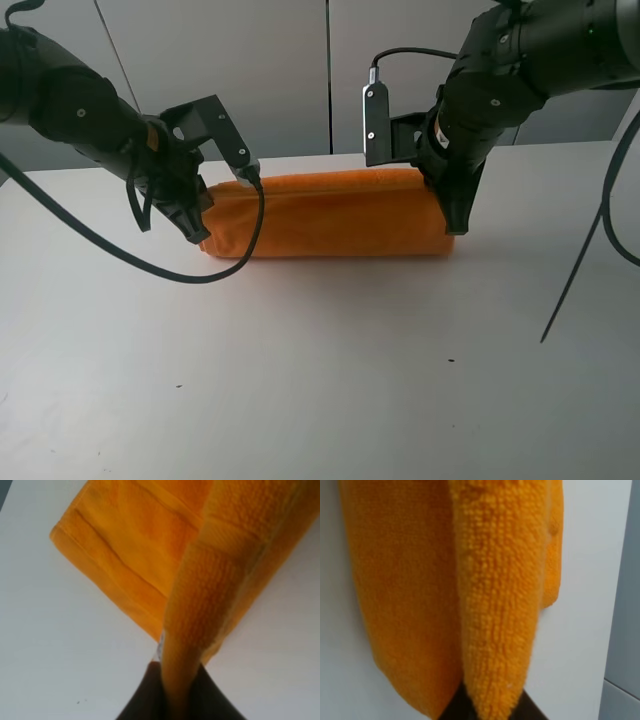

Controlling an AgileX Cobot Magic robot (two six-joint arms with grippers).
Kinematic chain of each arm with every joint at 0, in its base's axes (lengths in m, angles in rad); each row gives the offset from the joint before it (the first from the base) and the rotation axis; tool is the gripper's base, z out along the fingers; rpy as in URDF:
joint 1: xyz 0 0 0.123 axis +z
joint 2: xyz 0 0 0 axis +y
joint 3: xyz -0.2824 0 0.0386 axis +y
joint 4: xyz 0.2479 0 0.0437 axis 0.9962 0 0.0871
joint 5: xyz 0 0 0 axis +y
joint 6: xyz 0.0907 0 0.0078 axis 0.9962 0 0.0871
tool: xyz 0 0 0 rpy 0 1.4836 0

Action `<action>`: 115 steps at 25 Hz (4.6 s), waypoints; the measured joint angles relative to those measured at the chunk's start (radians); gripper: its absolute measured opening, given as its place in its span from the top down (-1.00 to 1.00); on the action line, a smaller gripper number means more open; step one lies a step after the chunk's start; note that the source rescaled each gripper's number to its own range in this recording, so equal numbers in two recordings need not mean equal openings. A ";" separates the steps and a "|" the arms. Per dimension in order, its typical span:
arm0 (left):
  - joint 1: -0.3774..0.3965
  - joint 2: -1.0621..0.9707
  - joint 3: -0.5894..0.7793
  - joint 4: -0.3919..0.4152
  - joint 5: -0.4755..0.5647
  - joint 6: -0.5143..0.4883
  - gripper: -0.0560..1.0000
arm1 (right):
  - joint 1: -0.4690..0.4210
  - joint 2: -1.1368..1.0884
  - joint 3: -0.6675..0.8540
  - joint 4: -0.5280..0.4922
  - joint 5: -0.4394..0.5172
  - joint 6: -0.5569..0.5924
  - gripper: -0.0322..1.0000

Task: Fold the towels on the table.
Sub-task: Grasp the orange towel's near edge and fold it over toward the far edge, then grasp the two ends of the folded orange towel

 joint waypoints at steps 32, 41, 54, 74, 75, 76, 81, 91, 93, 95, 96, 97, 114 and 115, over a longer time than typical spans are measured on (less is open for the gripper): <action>0.051 0.321 -0.259 0.195 -0.163 -0.147 0.89 | -0.137 0.224 -0.059 -0.157 -0.222 0.082 0.93; 0.055 0.350 -0.266 0.197 -0.198 -0.152 0.89 | -0.158 0.233 -0.059 -0.151 -0.249 0.091 0.93; 0.074 0.350 -0.267 0.215 -0.157 -0.158 0.57 | -0.182 0.254 -0.059 -0.154 -0.235 0.103 0.23; 0.103 0.328 -0.378 -0.001 0.160 -0.290 -0.98 | -0.184 0.119 -0.059 0.113 -0.208 0.512 -0.68; 0.116 0.328 -0.378 -0.043 0.182 -0.292 -0.98 | -0.184 0.117 -0.059 0.164 -0.204 0.512 -0.74; 0.128 0.328 -0.378 -0.093 0.208 -0.292 -0.98 | -0.184 0.117 -0.059 0.215 -0.201 0.502 -0.80; 0.208 0.328 -0.378 -0.258 0.253 -0.294 -0.98 | -0.195 0.116 -0.059 0.494 -0.200 0.392 -0.99; 0.248 0.342 -0.380 -0.386 0.207 -0.218 -0.98 | -0.269 0.150 -0.059 1.002 -0.199 0.140 -1.00; 0.248 0.352 -0.380 -0.398 0.199 -0.216 -0.98 | -0.272 0.164 -0.059 1.061 -0.199 0.107 -1.00; 0.248 0.362 -0.380 -0.408 0.186 -0.216 -0.98 | -0.272 0.182 -0.075 1.113 -0.197 0.089 -1.00; 0.248 0.366 -0.380 -0.410 0.180 -0.216 -0.98 | -0.272 0.193 -0.085 1.128 -0.197 0.087 -1.00; 0.248 0.371 -0.380 -0.411 0.177 -0.216 -0.98 | -0.272 0.202 -0.097 1.141 -0.197 0.080 -1.00; 0.248 0.443 -0.380 -0.454 0.152 -0.216 -0.98 | -0.301 0.255 -0.197 1.233 -0.198 0.077 -1.00; 0.248 0.447 -0.380 -0.455 0.152 -0.216 -0.98 | -0.301 0.260 -0.197 1.234 -0.208 0.077 -1.00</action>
